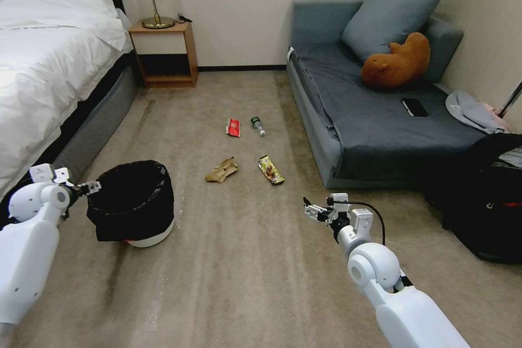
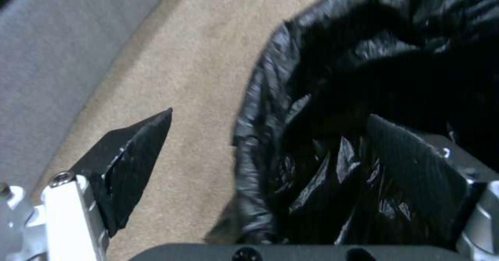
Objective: Pick up the trash bin, then pick up the garbage on the floor and place it into the trash bin.
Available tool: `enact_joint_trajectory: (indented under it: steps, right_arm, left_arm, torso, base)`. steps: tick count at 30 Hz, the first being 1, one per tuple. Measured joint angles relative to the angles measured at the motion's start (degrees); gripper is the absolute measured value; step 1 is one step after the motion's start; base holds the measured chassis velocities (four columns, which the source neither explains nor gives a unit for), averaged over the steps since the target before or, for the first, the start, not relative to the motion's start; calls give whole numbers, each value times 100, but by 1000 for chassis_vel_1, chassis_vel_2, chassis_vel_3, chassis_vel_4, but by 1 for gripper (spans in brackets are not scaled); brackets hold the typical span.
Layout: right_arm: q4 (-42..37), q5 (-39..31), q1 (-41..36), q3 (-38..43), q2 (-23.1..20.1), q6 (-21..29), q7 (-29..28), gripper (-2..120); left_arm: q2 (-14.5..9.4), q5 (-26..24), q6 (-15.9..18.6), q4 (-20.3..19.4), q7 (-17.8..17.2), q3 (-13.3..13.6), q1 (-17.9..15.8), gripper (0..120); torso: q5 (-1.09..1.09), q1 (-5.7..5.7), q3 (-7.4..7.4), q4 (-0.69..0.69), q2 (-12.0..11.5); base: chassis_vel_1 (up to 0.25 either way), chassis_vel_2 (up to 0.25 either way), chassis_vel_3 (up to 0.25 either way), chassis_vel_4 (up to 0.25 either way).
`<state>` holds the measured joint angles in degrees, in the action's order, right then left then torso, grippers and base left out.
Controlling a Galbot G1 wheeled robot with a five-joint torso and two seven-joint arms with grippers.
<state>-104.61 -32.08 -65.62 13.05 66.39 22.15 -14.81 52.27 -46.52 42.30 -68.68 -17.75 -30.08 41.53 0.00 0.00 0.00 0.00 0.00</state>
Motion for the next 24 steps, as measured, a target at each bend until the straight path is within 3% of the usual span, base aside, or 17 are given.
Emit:
enact_joint_trajectory:
  steps: [6,21,24]
  right_arm:
    - [6,-6,7,25,-71,-30,-6,100]
    - [94,-69,191,-115,-61,-34,-18,100]
    - [56,-94,172,-135,-116,-35,-17,100]
  left_arm:
    - [138,172,-5,218,35,108,-129,100]
    - [161,582,-27,706,317,141,-225,97]
    - [211,708,-50,843,411,172,-291,78]
  torso:
    - [0,0,0,-1,0]
    - [0,0,0,1,0]
    - [0,0,0,0,0]
  base:
    - [0,0,0,0]
    - [0,0,0,0]
    - [0,0,0,0]
